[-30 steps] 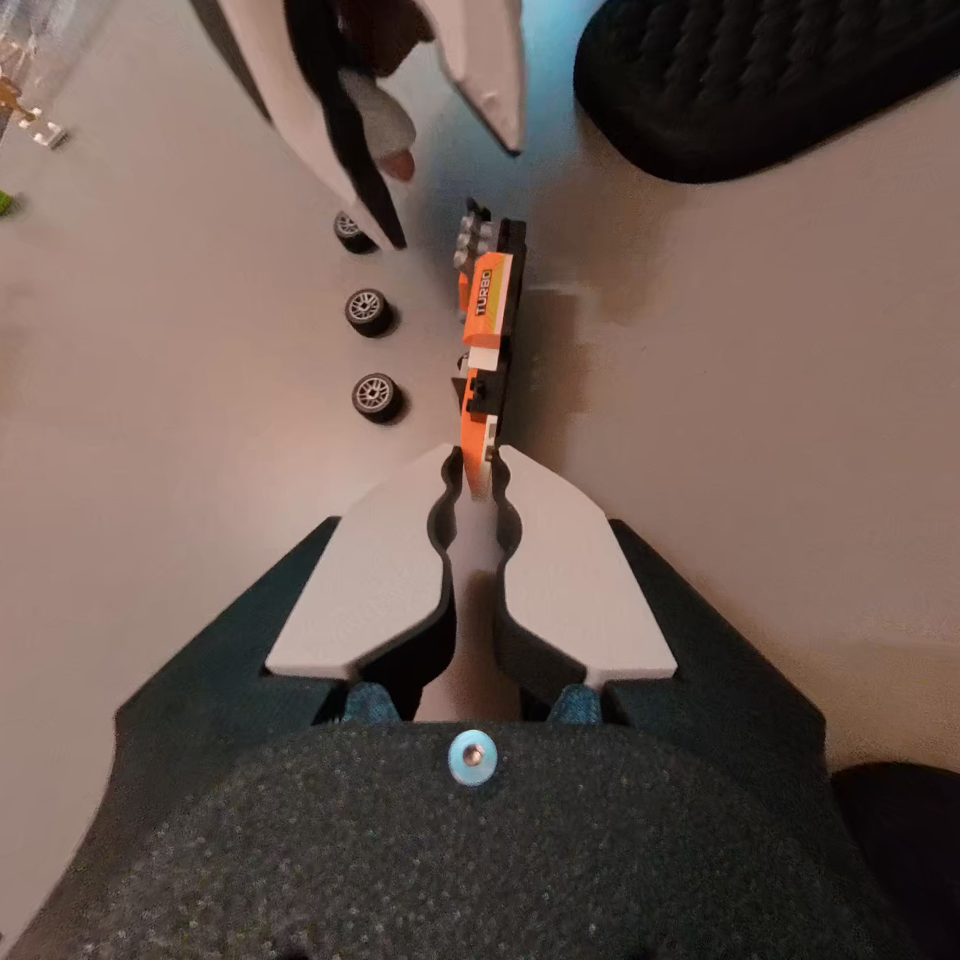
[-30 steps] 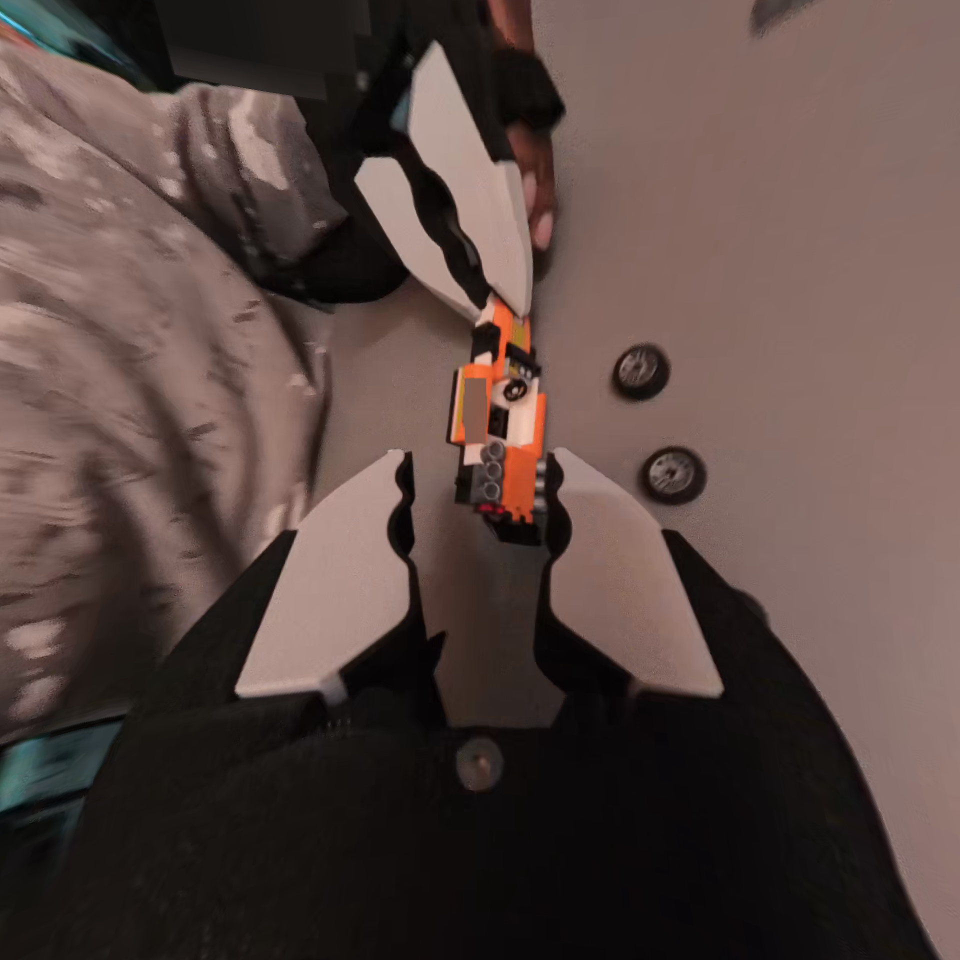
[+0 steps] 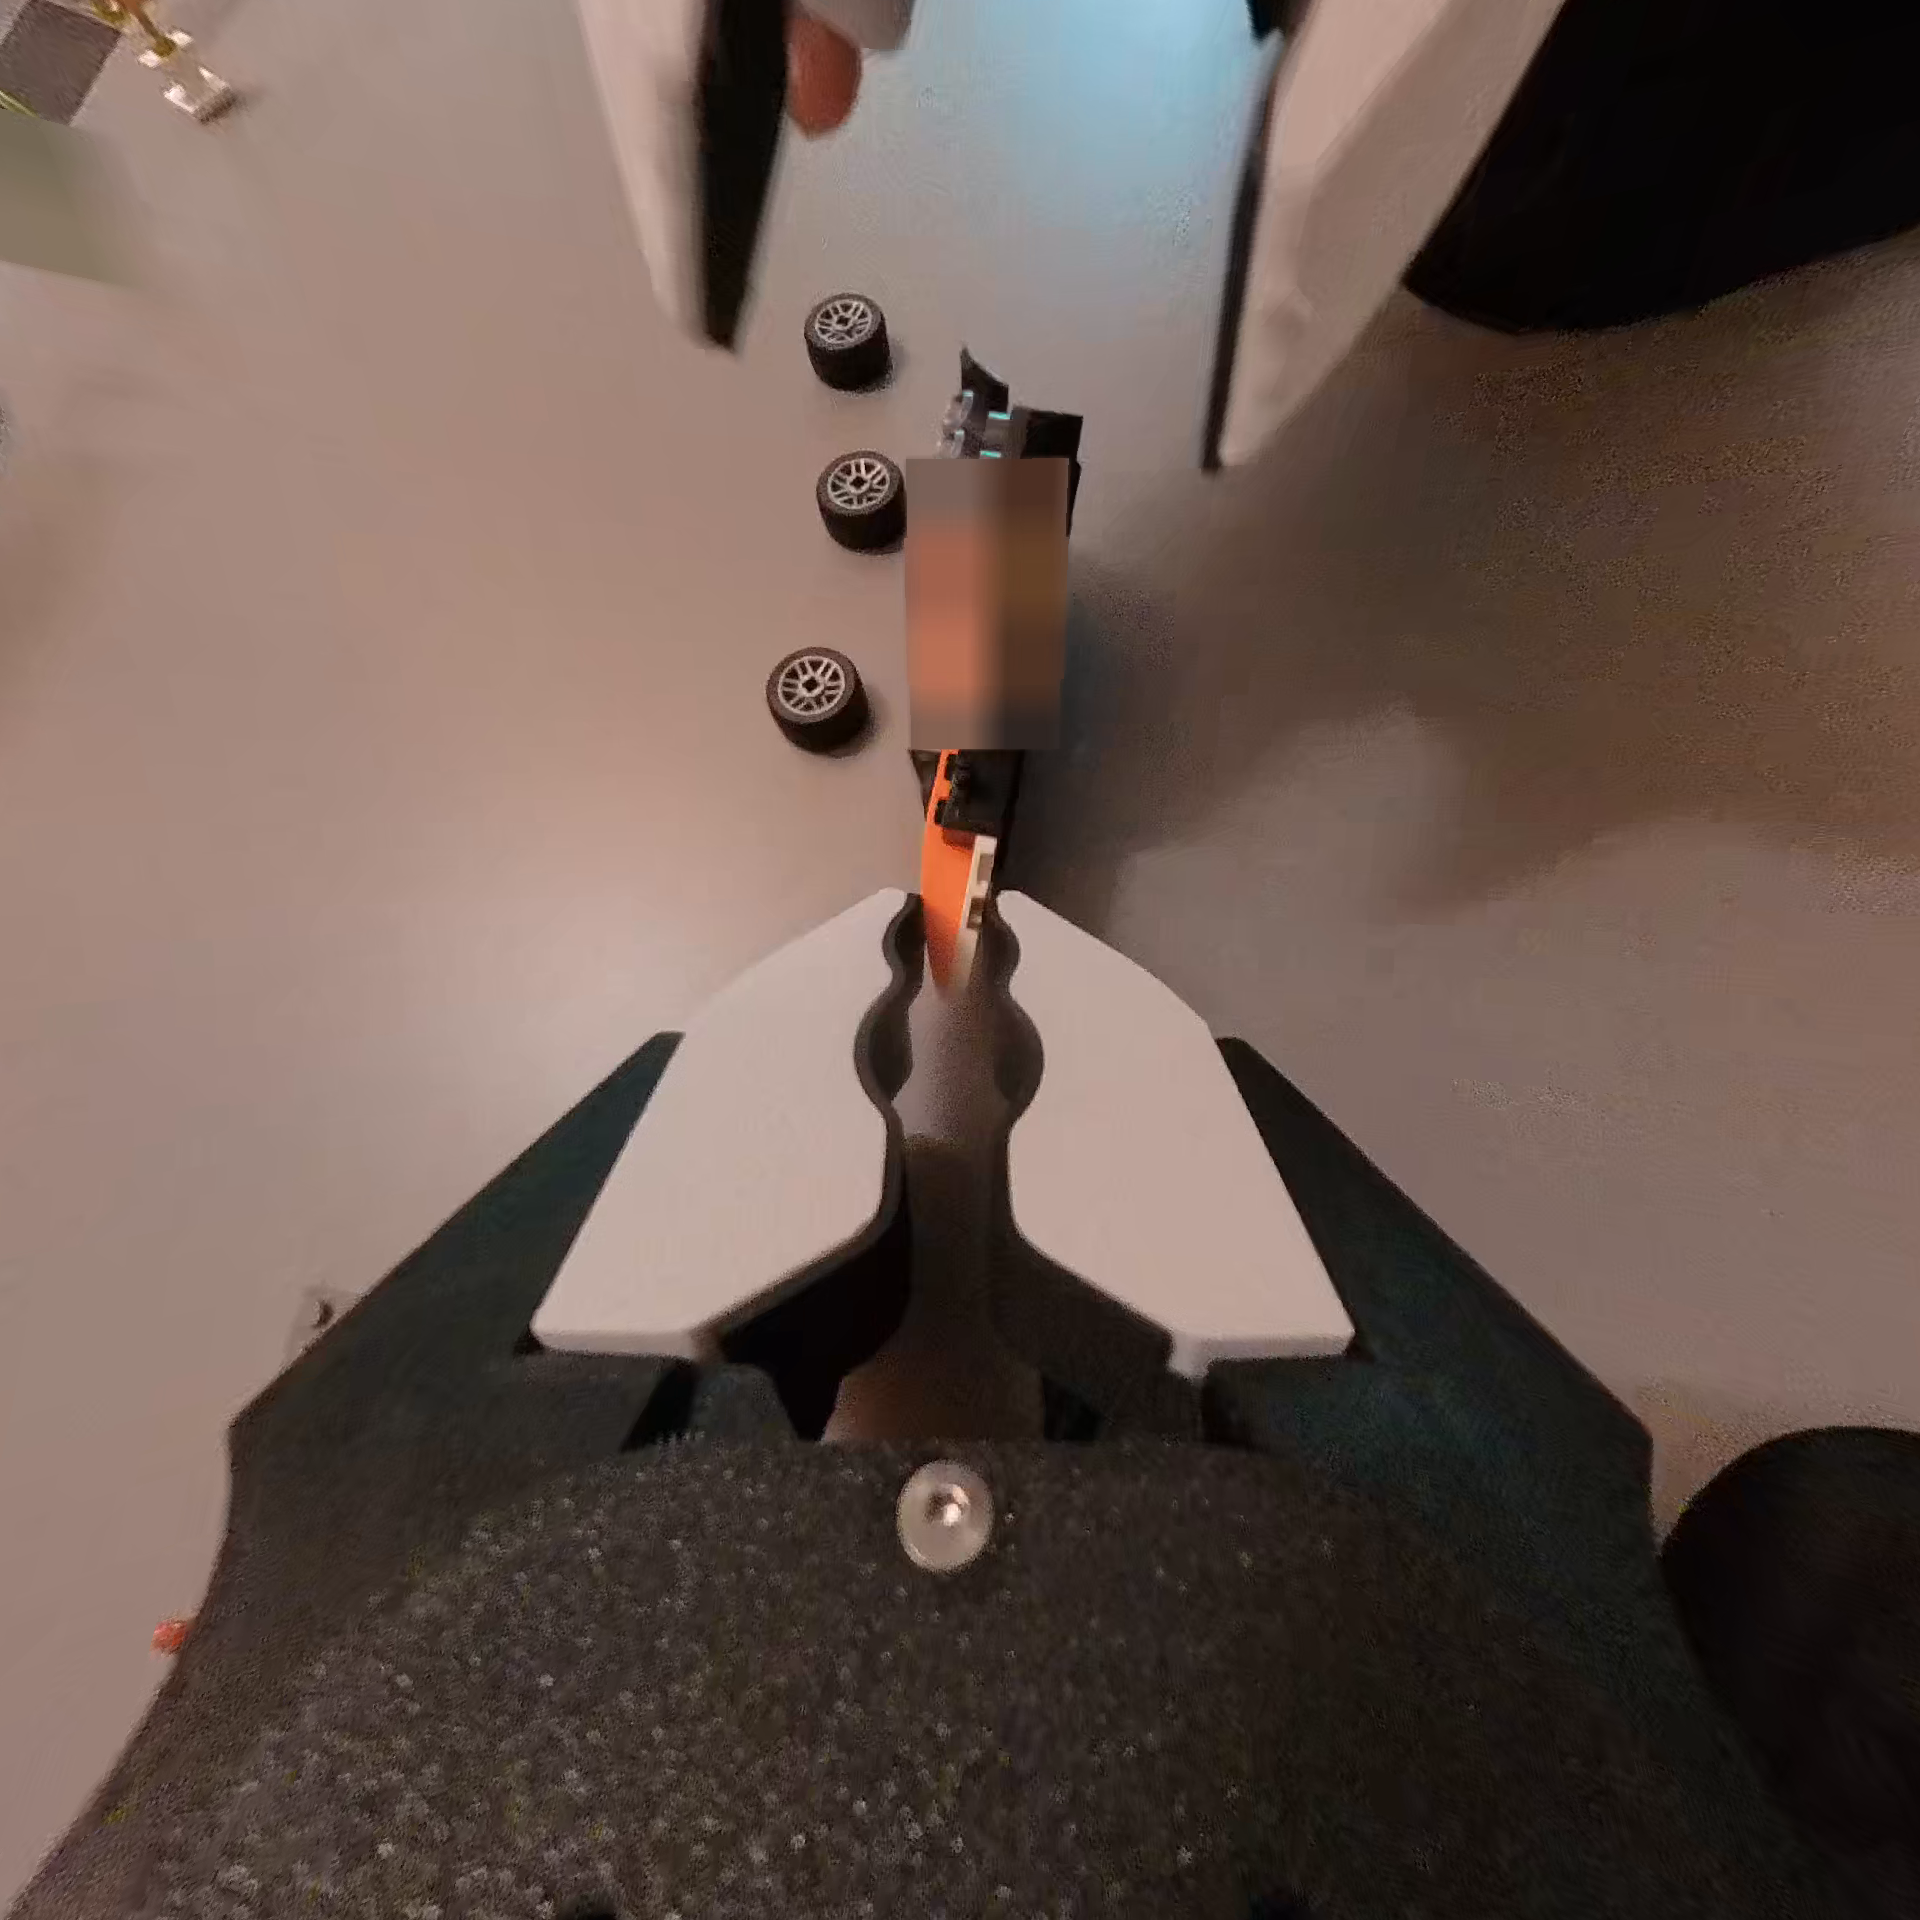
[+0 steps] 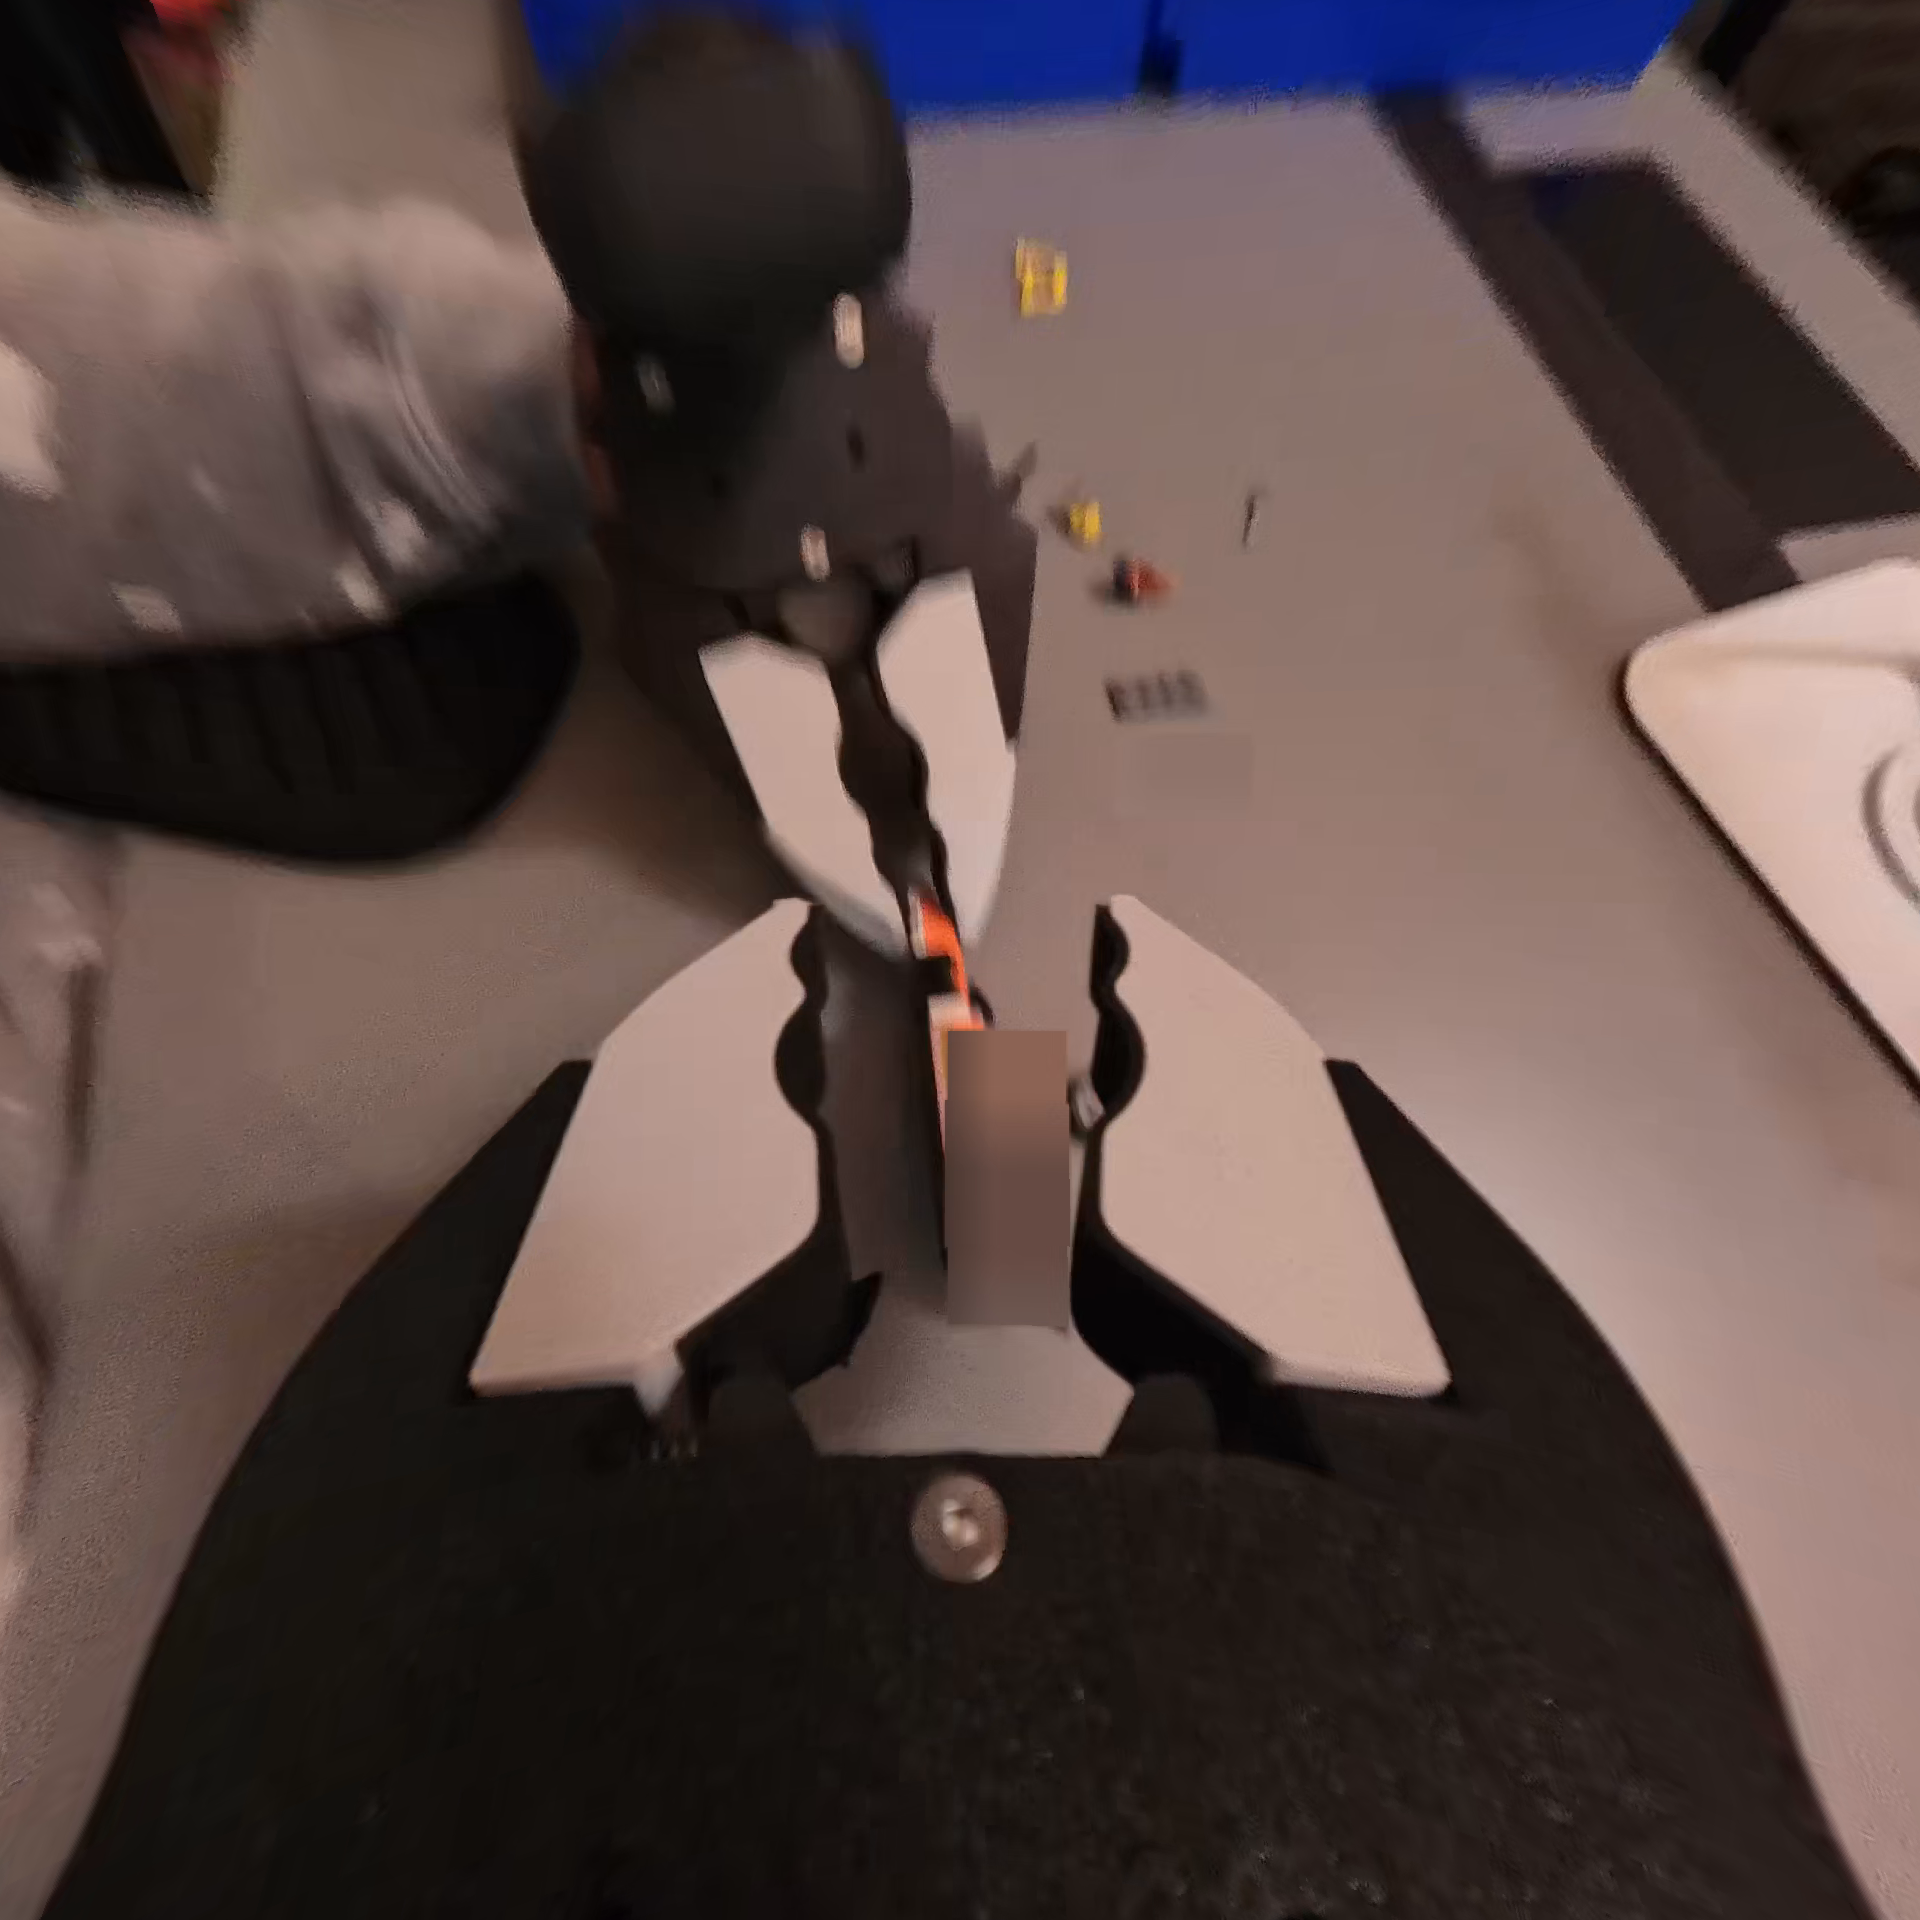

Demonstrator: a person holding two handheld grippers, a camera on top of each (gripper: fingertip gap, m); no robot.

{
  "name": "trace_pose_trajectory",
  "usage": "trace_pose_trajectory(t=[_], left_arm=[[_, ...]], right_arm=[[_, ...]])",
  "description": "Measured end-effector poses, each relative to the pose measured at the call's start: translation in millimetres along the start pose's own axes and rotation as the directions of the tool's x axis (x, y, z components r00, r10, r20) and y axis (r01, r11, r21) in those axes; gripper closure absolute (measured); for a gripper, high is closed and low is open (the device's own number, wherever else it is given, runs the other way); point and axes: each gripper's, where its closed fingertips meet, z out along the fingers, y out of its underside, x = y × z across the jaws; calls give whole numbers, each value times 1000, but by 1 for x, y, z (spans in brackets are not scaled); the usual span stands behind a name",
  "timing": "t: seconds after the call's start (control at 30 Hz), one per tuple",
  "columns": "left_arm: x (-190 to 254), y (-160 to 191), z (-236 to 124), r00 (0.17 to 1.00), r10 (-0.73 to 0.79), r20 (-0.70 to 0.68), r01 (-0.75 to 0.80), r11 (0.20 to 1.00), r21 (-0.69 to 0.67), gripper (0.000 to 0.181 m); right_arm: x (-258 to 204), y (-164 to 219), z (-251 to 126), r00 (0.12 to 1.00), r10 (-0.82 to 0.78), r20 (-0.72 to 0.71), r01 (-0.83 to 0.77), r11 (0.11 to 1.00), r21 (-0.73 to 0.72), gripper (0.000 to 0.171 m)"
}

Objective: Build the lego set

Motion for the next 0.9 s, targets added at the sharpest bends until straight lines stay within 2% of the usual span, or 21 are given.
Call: trace_pose_trajectory(t=[0.07, 0.13, 0.17, 0.27, 0.47, 0.6, 0.67, 0.73, 0.83, 0.9], left_arm=[[1, -3, -1, 1000, -13, -15, 14, 1000, 16, 171], [0, -4, -1, 1000, -20, -19, 20, 1000, 21, 171], [0, -3, -1, 1000, -18, -21, 18, 1000, 18, 171], [2, -2, -2, 1000, -5, -19, 5, 1000, 7, 169], [-5, -14, -25, 998, -61, -3, 61, 992, 107, 159], [-52, -6, -47, 959, -178, 219, 144, 976, 162, 156], [-69, 13, -50, 927, -224, 300, 198, 974, 113, 152], [-72, 35, -44, 919, -228, 322, 237, 971, 11, 150], [-70, 53, -34, 922, -160, 353, 218, 968, -128, 174], [-68, 53, -29, 927, -132, 350, 194, 970, -148, 181]], right_arm=[[-2, 34, 3, 999, -45, 30, 49, 988, -145, 109], [-6, 56, 11, 996, -80, 42, 87, 975, -206, 104], [-4, 63, 16, 995, -94, 29, 98, 972, -216, 110], [3, 68, 22, 994, -108, 4, 106, 975, -194, 141], [0, 67, 22, 996, -88, 15, 89, 985, -150, 143], [0, 66, 22, 997, -79, -7, 77, 990, -118, 143], [1, 66, 22, 998, -69, -8, 67, 993, -101, 143], [2, 66, 22, 998, -63, -9, 62, 995, -84, 142], [2, 66, 22, 998, -67, -12, 66, 995, -74, 142], [2, 65, 22, 997, -76, -16, 75, 995, -72, 142]])
